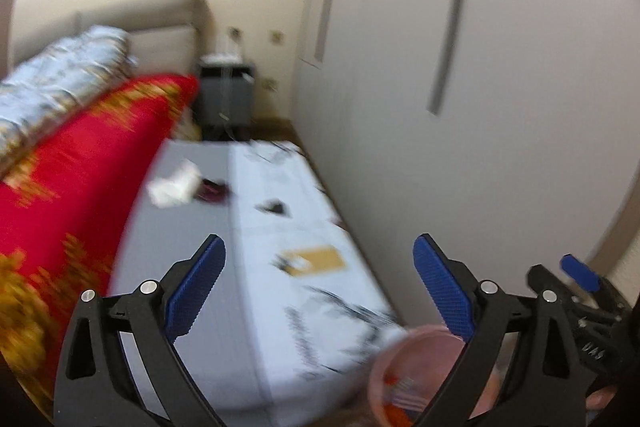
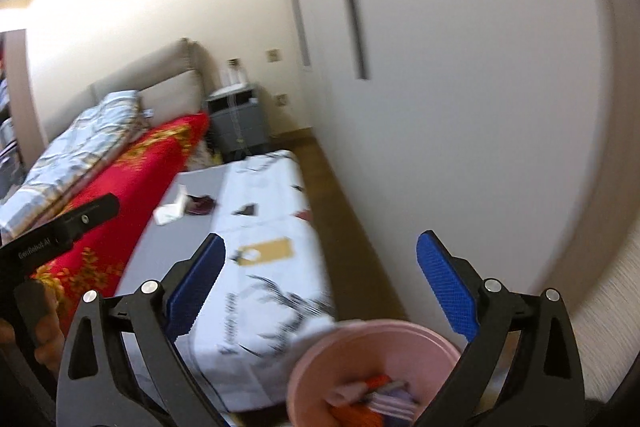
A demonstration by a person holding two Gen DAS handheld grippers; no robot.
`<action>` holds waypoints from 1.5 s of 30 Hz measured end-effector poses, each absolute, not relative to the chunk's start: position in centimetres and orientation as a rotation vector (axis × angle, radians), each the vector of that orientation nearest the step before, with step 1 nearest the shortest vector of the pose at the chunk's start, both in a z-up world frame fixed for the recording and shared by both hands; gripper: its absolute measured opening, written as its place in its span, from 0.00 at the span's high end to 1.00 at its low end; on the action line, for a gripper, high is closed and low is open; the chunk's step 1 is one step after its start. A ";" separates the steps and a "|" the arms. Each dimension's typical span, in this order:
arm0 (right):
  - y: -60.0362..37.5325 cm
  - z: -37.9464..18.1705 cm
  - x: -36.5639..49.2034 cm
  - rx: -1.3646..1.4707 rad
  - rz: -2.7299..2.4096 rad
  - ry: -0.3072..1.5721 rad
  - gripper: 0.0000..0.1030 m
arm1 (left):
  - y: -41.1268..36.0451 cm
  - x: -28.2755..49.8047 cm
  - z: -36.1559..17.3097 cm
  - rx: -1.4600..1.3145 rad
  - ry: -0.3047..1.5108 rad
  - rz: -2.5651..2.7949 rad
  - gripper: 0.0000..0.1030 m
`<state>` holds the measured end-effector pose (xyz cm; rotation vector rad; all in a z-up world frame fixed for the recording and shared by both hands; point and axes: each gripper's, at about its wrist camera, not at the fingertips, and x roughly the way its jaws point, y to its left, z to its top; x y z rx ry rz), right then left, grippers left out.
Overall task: Collect trash
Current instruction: 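Move both tools back toward the white tissue and pink-black card, then grasp the pink-black blister card with the right gripper and lift it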
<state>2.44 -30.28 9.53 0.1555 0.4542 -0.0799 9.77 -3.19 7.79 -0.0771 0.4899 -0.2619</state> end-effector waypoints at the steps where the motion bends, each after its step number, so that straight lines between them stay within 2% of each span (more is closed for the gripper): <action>1: -29.3 9.8 3.6 0.143 -0.058 0.447 0.08 | -2.1 10.4 8.1 -0.071 0.476 -0.230 0.11; 6: -24.8 10.2 9.6 0.073 0.033 0.414 0.08 | 5.2 14.9 8.3 -0.067 0.434 -0.044 0.11; 11: -20.2 8.1 17.6 -0.002 0.121 0.434 0.08 | 10.8 20.5 6.5 -0.082 0.433 0.085 0.11; 21: -12.9 0.4 34.7 -0.066 0.182 0.563 0.08 | 15.1 30.7 0.1 -0.064 0.475 0.126 0.11; 27: -9.3 -5.2 42.8 -0.117 0.219 0.620 0.08 | 15.7 33.9 -3.2 -0.047 0.505 0.122 0.11; 35: -7.1 -10.3 49.3 -0.134 0.223 0.694 0.09 | 17.1 34.4 -4.4 -0.108 0.521 0.130 0.11; 45: -5.3 -11.9 52.3 -0.196 0.236 0.708 0.09 | 17.2 35.0 -5.3 -0.112 0.540 0.136 0.11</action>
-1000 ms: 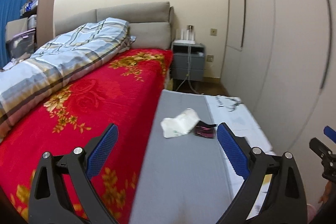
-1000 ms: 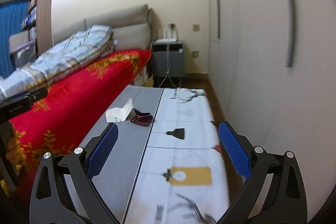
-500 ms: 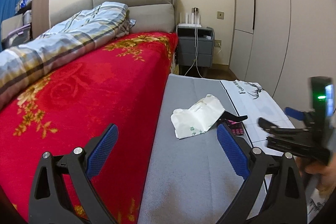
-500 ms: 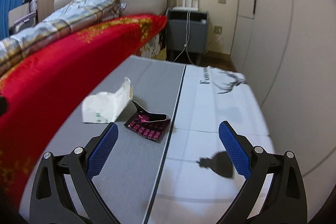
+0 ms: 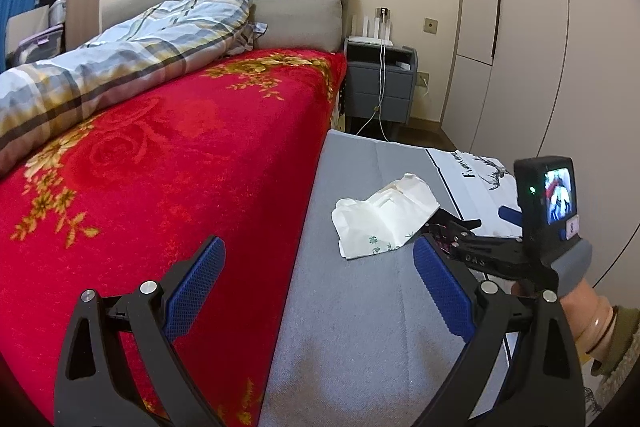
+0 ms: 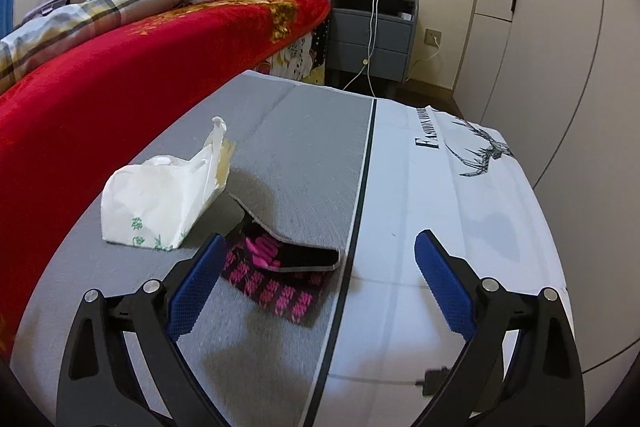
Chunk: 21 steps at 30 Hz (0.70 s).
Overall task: Collect trash
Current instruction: 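Grasp the pink-black blister card with the right gripper and lift it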
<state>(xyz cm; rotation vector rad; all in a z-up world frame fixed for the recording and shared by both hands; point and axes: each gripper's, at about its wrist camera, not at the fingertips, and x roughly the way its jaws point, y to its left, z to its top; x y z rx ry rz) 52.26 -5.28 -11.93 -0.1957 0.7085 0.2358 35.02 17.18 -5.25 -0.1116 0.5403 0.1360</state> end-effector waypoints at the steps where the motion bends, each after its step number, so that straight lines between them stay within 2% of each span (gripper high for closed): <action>1: -5.1 -12.1 52.6 -0.200 0.235 0.717 0.10 | 17.2 35.0 -5.3 -0.112 0.540 0.138 0.11; 3: -4.8 -12.4 53.2 -0.203 0.237 0.742 0.20 | 17.2 35.1 -5.3 -0.111 0.539 0.140 0.11; 5: -4.8 -12.7 53.6 -0.201 0.244 0.774 0.53 | 17.2 35.1 -5.4 -0.110 0.540 0.140 0.11; 6: -4.8 -12.8 53.5 -0.195 0.254 0.780 0.59 | 17.2 35.1 -5.4 -0.110 0.539 0.139 0.11; 8: -4.8 -12.7 53.0 -0.197 0.265 0.777 0.81 | 17.2 35.1 -5.4 -0.108 0.537 0.139 0.11; 9: -4.9 -12.7 52.7 -0.198 0.271 0.770 0.82 | 17.2 35.1 -5.5 -0.107 0.536 0.140 0.11; 11: -5.0 -12.4 51.8 -0.209 0.282 0.746 0.91 | 17.2 35.1 -5.5 -0.107 0.535 0.142 0.11; 16: -7.5 -10.4 49.1 -0.124 0.268 0.710 0.95 | 17.1 35.0 -5.5 -0.102 0.529 0.142 0.11; 21: -11.4 -6.9 45.4 -0.055 0.262 0.682 0.95 | 16.1 35.3 -5.2 -0.080 0.509 0.127 0.11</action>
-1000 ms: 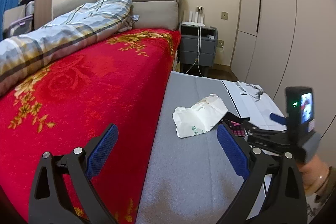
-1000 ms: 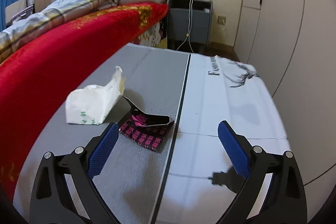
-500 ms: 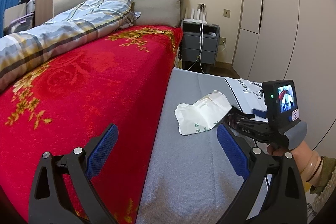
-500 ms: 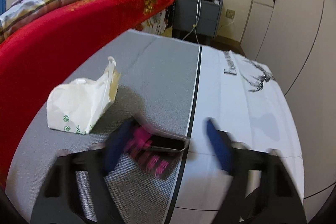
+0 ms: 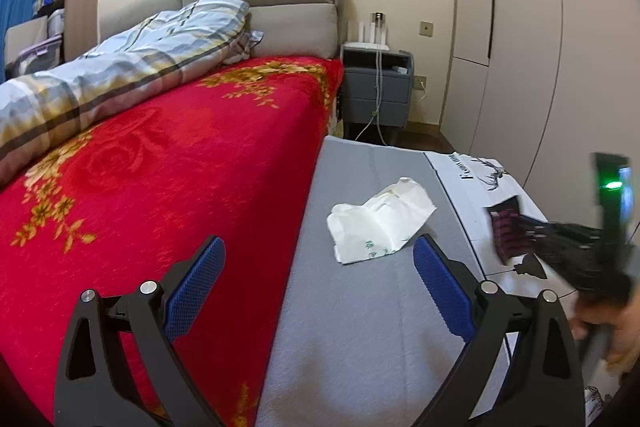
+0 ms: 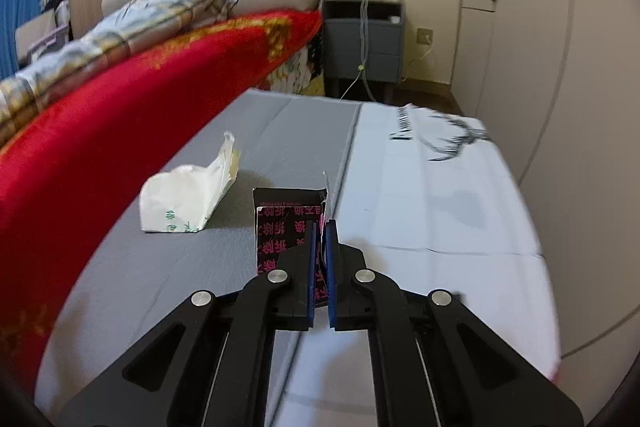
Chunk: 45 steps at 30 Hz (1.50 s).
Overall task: Collect trash
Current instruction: 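Grasp the pink-black blister card with the right gripper and lift it, then close the left gripper on the white tissue and lift it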
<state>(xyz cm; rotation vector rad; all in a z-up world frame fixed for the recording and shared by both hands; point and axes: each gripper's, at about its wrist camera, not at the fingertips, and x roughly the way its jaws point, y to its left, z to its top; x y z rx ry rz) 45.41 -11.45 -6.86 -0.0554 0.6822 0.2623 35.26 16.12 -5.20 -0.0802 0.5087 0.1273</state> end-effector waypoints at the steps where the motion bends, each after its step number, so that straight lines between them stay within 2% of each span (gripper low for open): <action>1: -12.3 -6.2 44.6 -0.048 0.255 0.678 0.95 | 15.7 35.5 -5.1 -0.078 0.504 0.121 0.11; 9: -18.0 -3.3 38.6 0.008 0.214 0.659 0.95 | 10.6 41.1 -5.6 -0.020 0.480 0.036 0.11; 17: -20.7 -5.0 36.9 0.069 0.182 0.708 0.95 | 7.0 48.9 -9.8 -0.063 0.559 -0.008 0.11; 23: -20.9 -6.2 37.3 0.089 0.185 0.721 0.95 | 7.3 51.2 -12.7 -0.082 0.625 0.071 0.12; 28: -20.4 -7.0 37.8 0.092 0.193 0.734 0.95 | 7.3 52.3 -13.1 -0.091 0.665 0.069 0.15; 29: -20.3 -7.1 37.8 0.092 0.193 0.736 0.95 | 7.0 52.6 -13.1 -0.077 0.670 0.068 0.17; 31: -20.3 -7.2 37.8 0.091 0.196 0.738 0.95 | 6.7 53.0 -13.3 -0.066 0.686 0.048 0.30; 32: -20.3 -7.3 37.7 0.088 0.198 0.740 0.95 | 6.6 53.3 -13.5 -0.063 0.701 0.044 0.44; 33: -20.2 -7.3 37.7 0.088 0.203 0.743 0.95 | 6.7 53.6 -13.6 -0.062 0.713 0.042 0.65; 34: -20.2 -7.4 37.7 0.089 0.205 0.744 0.95 | 6.8 53.7 -13.7 -0.066 0.723 0.036 0.73; 39: -20.3 -7.4 37.5 0.089 0.203 0.744 0.95 | 6.9 52.7 -13.1 -0.055 0.677 0.040 0.93; 45: -20.6 -6.5 36.9 0.108 0.201 0.737 0.95 | 6.7 50.0 -10.5 -0.024 0.635 0.027 0.97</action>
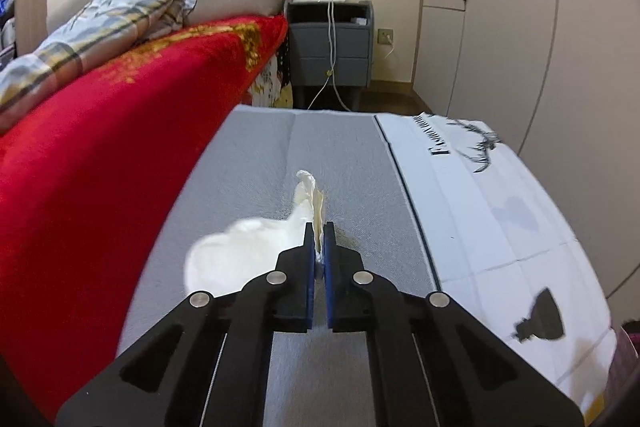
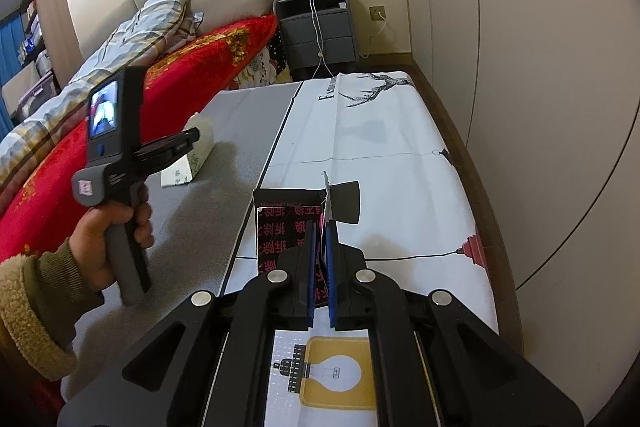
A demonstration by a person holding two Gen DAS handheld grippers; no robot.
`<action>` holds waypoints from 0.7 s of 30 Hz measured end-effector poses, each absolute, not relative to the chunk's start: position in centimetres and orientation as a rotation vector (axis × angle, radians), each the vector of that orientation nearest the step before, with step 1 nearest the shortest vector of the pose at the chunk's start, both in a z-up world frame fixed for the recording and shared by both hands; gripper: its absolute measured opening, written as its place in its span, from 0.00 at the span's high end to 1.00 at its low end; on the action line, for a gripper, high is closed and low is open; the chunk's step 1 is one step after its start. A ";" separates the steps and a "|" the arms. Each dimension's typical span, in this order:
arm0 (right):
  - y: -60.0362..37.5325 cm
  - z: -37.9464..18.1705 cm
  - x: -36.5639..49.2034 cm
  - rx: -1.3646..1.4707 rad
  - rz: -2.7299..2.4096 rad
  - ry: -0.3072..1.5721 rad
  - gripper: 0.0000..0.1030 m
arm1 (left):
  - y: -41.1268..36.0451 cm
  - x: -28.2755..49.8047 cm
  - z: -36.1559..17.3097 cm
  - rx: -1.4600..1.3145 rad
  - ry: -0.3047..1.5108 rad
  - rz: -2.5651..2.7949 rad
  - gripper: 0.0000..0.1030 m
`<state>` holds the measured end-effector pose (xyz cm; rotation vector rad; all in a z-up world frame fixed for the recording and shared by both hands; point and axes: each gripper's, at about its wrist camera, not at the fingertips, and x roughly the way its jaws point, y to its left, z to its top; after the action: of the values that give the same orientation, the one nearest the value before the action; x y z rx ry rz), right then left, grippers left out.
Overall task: Collect trash
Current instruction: 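Close the left gripper on the white tissue and lift it, then carry the tissue and blister card in both grippers over the pink bin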
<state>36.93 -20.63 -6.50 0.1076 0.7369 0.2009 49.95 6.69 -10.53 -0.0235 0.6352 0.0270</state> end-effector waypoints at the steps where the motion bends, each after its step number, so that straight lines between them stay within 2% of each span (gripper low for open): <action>1: -20.7 -6.2 36.6 0.110 0.201 0.730 0.95 | 6.7 49.4 -10.0 -0.017 0.630 0.023 0.97; 11: -22.5 -0.8 31.3 0.142 0.198 0.684 0.95 | 4.6 39.2 -2.1 0.005 0.635 -0.142 0.97; 21: -27.3 5.8 17.7 0.125 0.126 0.672 0.95 | -2.5 24.7 3.0 0.023 0.668 -0.390 0.97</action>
<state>17.69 -27.34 5.80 0.1252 0.6725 0.1261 24.68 -2.50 2.99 0.0231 0.6682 -0.3897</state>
